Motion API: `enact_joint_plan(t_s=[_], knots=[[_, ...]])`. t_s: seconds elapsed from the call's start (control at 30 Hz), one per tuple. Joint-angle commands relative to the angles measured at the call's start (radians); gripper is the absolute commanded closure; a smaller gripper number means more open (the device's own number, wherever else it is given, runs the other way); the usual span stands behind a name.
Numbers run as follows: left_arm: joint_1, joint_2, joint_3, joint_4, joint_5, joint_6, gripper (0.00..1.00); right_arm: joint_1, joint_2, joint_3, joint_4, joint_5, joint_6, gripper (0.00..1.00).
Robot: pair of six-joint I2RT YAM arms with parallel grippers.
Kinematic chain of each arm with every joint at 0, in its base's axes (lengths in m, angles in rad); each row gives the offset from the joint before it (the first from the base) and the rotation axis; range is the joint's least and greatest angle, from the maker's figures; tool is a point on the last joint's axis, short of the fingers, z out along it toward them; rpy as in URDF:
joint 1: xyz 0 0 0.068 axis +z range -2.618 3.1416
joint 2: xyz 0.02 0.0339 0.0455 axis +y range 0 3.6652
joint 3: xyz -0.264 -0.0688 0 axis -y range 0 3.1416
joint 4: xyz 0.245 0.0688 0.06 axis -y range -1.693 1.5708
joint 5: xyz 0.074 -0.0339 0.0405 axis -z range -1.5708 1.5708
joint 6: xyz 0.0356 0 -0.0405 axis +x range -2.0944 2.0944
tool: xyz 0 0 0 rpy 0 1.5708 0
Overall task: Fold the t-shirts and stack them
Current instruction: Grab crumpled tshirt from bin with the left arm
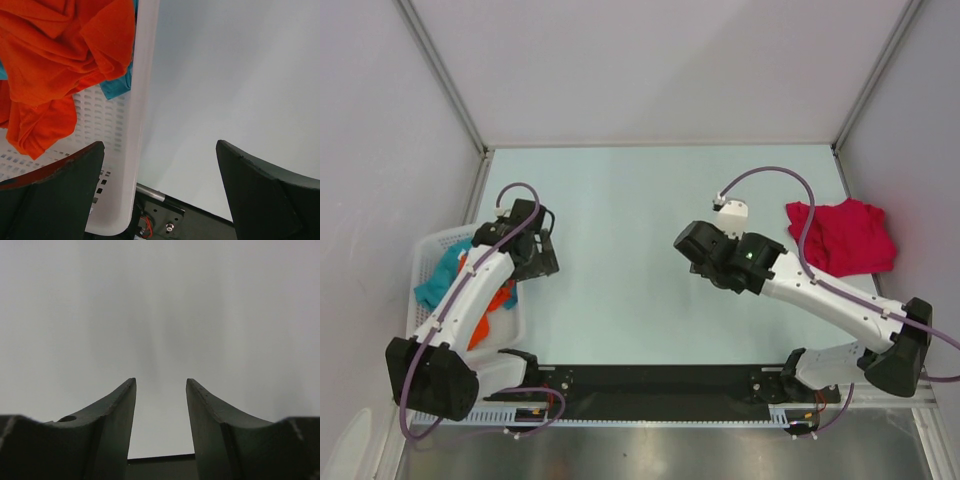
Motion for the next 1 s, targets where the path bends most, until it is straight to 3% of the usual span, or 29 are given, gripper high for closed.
enact_joint_plan(t_s=[0.0, 0.33, 0.57, 0.63, 0.67, 0.7, 0.77, 0.97], knots=[[0.019, -0.051, -0.025, -0.005, -0.006, -0.023, 0.01, -0.018, -0.069, -0.019, 0.01, 0.021, -0.003, 0.49], [0.143, -0.129, -0.129, 0.024, 0.147, -0.017, 0.0, -0.049, -0.122, -0.046, 0.01, 0.018, -0.019, 0.48], [0.162, -0.132, -0.185, 0.056, 0.219, 0.006, 0.03, -0.061, -0.146, -0.046, 0.009, 0.022, -0.029, 0.48], [0.185, -0.133, -0.197, 0.079, 0.3, 0.027, 0.26, -0.063, -0.154, -0.047, 0.007, 0.029, -0.029, 0.49], [0.196, -0.132, -0.201, 0.096, 0.322, 0.032, 0.72, -0.064, -0.163, -0.047, 0.006, 0.027, -0.029, 0.49], [0.208, -0.129, -0.212, 0.102, 0.341, 0.037, 0.93, -0.064, -0.169, -0.047, 0.004, 0.03, -0.029, 0.49], [0.248, -0.123, -0.217, 0.105, 0.388, 0.05, 1.0, -0.066, -0.188, -0.047, 0.001, 0.035, -0.029, 0.49], [0.256, -0.16, -0.188, 0.078, 0.336, 0.073, 1.0, -0.074, -0.241, -0.05, -0.001, 0.053, -0.045, 0.48]])
